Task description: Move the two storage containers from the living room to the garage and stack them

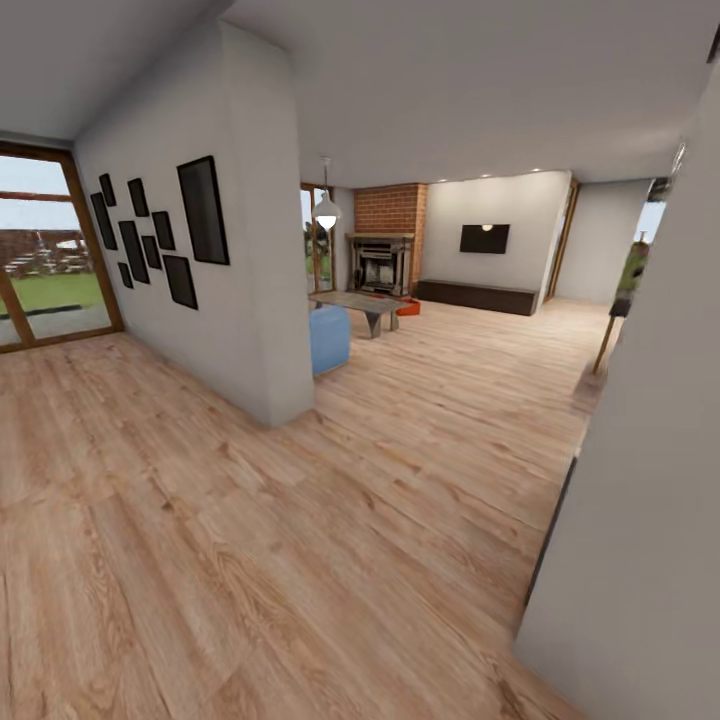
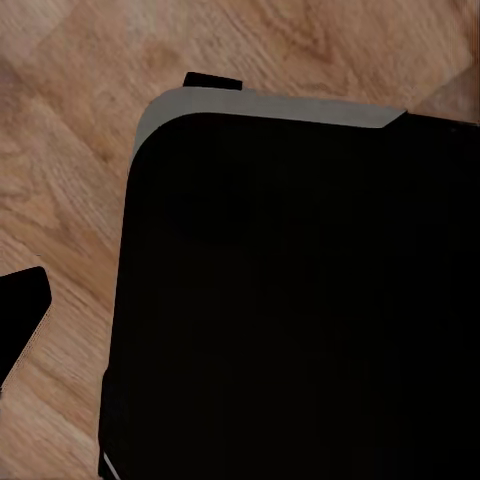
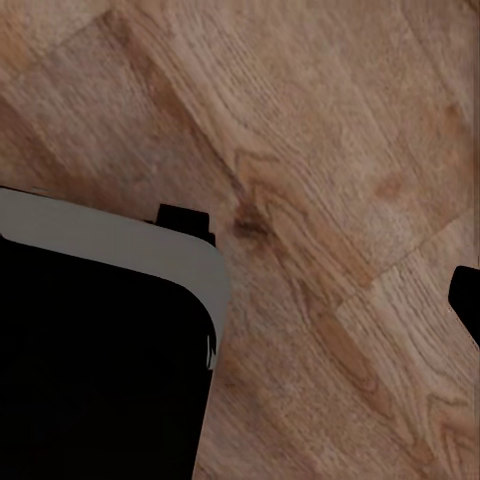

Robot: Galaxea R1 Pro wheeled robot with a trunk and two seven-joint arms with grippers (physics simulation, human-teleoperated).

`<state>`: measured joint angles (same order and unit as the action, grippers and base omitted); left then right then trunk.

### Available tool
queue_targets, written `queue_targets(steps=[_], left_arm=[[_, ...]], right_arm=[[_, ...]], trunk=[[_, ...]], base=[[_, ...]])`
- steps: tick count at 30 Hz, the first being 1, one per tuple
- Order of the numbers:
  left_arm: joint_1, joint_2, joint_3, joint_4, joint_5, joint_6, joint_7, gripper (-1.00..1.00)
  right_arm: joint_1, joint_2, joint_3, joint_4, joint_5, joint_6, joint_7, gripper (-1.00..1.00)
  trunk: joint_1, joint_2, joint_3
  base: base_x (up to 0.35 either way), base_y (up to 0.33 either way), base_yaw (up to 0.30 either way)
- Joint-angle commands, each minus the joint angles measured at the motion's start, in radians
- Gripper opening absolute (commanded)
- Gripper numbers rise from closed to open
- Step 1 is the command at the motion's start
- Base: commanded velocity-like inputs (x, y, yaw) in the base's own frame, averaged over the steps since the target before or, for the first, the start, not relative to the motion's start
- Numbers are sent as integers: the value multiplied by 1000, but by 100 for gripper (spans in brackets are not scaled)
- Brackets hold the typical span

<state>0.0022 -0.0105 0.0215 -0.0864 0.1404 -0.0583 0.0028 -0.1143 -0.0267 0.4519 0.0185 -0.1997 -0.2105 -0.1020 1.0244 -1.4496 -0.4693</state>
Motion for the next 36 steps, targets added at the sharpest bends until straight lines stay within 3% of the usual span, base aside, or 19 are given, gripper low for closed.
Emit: queue_targets(steps=[1, 36], left_arm=[[0, 0, 1, -1, 7, -1, 0, 100], [1, 0, 0, -1, 7, -1, 0, 100]], right_arm=[[-1, 0, 10, 2, -8, -5, -1, 100], [-1, 1, 11, 1, -4, 3, -1, 100]], trunk=[[1, 0, -1], [1, 0, -1]], base=[[324, 0, 0], [324, 0, 0]])
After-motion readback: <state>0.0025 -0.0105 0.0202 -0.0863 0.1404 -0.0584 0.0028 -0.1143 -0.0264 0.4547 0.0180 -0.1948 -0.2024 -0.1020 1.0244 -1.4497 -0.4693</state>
